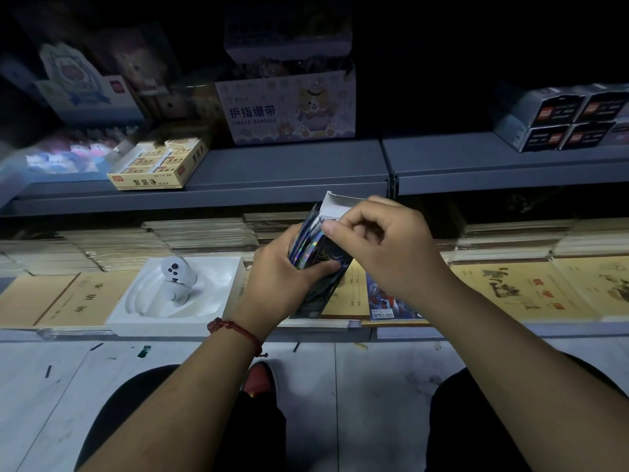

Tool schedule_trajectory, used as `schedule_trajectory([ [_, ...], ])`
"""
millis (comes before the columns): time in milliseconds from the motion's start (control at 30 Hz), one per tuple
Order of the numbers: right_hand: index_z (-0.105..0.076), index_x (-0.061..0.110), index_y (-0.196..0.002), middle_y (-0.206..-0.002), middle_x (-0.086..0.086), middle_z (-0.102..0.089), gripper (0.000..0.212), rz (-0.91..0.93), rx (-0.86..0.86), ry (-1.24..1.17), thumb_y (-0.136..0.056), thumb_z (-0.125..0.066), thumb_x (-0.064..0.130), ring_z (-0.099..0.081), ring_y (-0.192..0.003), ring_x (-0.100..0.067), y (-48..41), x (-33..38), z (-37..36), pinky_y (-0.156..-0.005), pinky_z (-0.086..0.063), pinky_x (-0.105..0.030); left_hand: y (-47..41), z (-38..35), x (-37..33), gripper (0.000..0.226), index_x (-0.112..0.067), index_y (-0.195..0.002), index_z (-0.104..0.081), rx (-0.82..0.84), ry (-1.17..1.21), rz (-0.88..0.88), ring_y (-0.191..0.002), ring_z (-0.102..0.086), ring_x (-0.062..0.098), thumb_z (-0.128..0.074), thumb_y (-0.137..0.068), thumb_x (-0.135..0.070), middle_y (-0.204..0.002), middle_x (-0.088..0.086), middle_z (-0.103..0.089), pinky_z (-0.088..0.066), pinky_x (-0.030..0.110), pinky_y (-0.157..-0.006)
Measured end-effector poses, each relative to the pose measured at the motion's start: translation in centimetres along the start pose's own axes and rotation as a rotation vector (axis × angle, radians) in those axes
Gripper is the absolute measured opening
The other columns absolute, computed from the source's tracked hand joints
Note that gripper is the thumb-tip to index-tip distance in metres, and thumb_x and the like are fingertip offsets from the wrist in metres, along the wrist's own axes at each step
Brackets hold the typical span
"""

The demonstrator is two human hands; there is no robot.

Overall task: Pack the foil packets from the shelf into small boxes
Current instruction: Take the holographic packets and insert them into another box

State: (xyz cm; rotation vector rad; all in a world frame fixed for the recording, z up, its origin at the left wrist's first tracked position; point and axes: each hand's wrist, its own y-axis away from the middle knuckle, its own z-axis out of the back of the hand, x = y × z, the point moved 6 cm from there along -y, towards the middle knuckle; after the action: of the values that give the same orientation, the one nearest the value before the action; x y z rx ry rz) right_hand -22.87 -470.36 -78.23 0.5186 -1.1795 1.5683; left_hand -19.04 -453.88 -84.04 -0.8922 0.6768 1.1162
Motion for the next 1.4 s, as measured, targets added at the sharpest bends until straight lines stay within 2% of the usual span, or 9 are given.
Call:
schedule_trajectory([
  [100, -0.071, 0.011, -0.071, -0.072, -0.008, -0.059, 0.024, -0.047, 0.031, -0.019, -0.09, -0.075, 0.024, -0.047, -0.06, -0.007, 0.0, -0.4, -0.3, -0.058, -0.035, -0.014, 0.0, -0.1, -0.1, 0.05, -0.028, -0.119, -0.069, -0.005, -0.013, -0.001, -0.092, -0.067, -0.006, -0.091, -0.074, -0.03, -0.097, -0.019, -0.074, -0.046, 0.006, -0.075],
  [233, -0.074, 0.011, -0.071, -0.074, -0.012, -0.063, 0.018, -0.098, 0.064, -0.052, -0.089, -0.072, 0.013, -0.05, -0.059, -0.019, 0.0, -0.7, -0.4, -0.057, -0.04, -0.027, -0.1, 0.0, -0.1, 0.05, -0.027, -0.119, -0.071, -0.02, -0.018, -0.013, -0.09, -0.067, -0.007, -0.091, -0.073, -0.03, -0.095, -0.021, -0.074, -0.044, 0.005, -0.075],
  [367, -0.07, 0.002, -0.07, -0.072, -0.016, -0.056, 0.018, -0.09, 0.045, -0.089, -0.088, -0.07, 0.005, -0.043, -0.059, -0.012, 0.1, -0.4, -0.3, -0.056, -0.038, -0.022, 0.0, -0.3, -0.1, 0.053, -0.028, -0.124, -0.07, 0.017, -0.043, -0.02, -0.091, -0.066, -0.008, -0.09, -0.075, -0.028, -0.098, -0.02, -0.074, -0.045, 0.004, -0.074],
  [600, -0.065, -0.004, -0.078, -0.069, -0.019, -0.055, 0.012, -0.096, -0.198, -0.209, -0.089, -0.063, 0.0, -0.042, -0.06, -0.008, -0.1, 0.0, 1.9, -0.053, -0.035, -0.016, 0.0, -0.2, 0.2, 0.054, -0.031, -0.122, -0.069, 0.031, -0.034, 0.01, -0.089, -0.064, -0.016, -0.091, -0.073, -0.026, -0.095, -0.029, -0.071, -0.043, 0.001, -0.075],
  [733, -0.061, 0.005, -0.074, -0.059, -0.004, -0.044, 0.019, -0.154, -0.36, -0.337, -0.093, -0.061, 0.009, -0.037, -0.056, -0.013, -0.4, -1.0, 3.1, -0.05, -0.031, -0.024, 0.0, -0.2, 0.4, 0.054, -0.03, -0.122, -0.07, 0.033, -0.028, 0.006, -0.091, -0.064, -0.017, -0.092, -0.072, -0.026, -0.098, -0.028, -0.073, -0.041, 0.0, -0.077],
  [867, -0.058, 0.003, -0.079, -0.058, -0.006, -0.045, 0.036, -0.255, -0.206, -0.395, -0.097, -0.067, 0.033, -0.038, -0.052, -0.019, -0.3, -1.3, 1.2, -0.049, -0.032, -0.028, -0.1, -0.3, 0.4, 0.054, -0.03, -0.121, -0.07, 0.031, -0.035, 0.007, -0.092, -0.066, -0.013, -0.092, -0.072, -0.03, -0.099, -0.024, -0.075, -0.043, 0.002, -0.077],
  [1000, -0.067, 0.002, -0.078, -0.047, 0.004, -0.05, 0.026, -0.245, -0.007, -0.196, -0.097, -0.068, 0.02, -0.044, -0.043, -0.01, -0.1, -1.1, -0.4, -0.047, -0.04, -0.022, 0.1, -0.3, 0.1, 0.056, -0.032, -0.122, -0.069, 0.015, 0.001, -0.009, -0.091, -0.064, -0.017, -0.092, -0.072, -0.021, -0.097, -0.027, -0.073, -0.041, 0.0, -0.077],
  [1200, -0.061, -0.006, -0.075, -0.044, -0.002, -0.052, 0.028, -0.216, -0.242, -0.32, -0.099, -0.063, 0.01, -0.042, -0.033, -0.006, -0.4, -1.6, 2.1, -0.041, -0.034, -0.017, -0.1, -0.2, 0.7, 0.054, -0.031, -0.121, -0.07, 0.007, -0.055, 0.02, -0.087, -0.063, -0.016, -0.092, -0.071, -0.031, -0.096, -0.022, -0.074, -0.04, 0.0, -0.072],
  [1400, -0.06, 0.016, -0.069, -0.059, -0.006, -0.063, 0.03, -0.122, -0.457, -0.298, -0.098, -0.063, 0.016, -0.052, -0.04, -0.014, -0.7, -2.0, 5.3, -0.044, -0.038, -0.028, -0.5, 0.5, 1.7, 0.041, -0.042, -0.107, -0.07, -0.02, -0.05, 0.088, -0.086, -0.065, -0.014, -0.09, -0.072, -0.041, -0.09, -0.03, -0.073, -0.047, 0.009, -0.07],
])
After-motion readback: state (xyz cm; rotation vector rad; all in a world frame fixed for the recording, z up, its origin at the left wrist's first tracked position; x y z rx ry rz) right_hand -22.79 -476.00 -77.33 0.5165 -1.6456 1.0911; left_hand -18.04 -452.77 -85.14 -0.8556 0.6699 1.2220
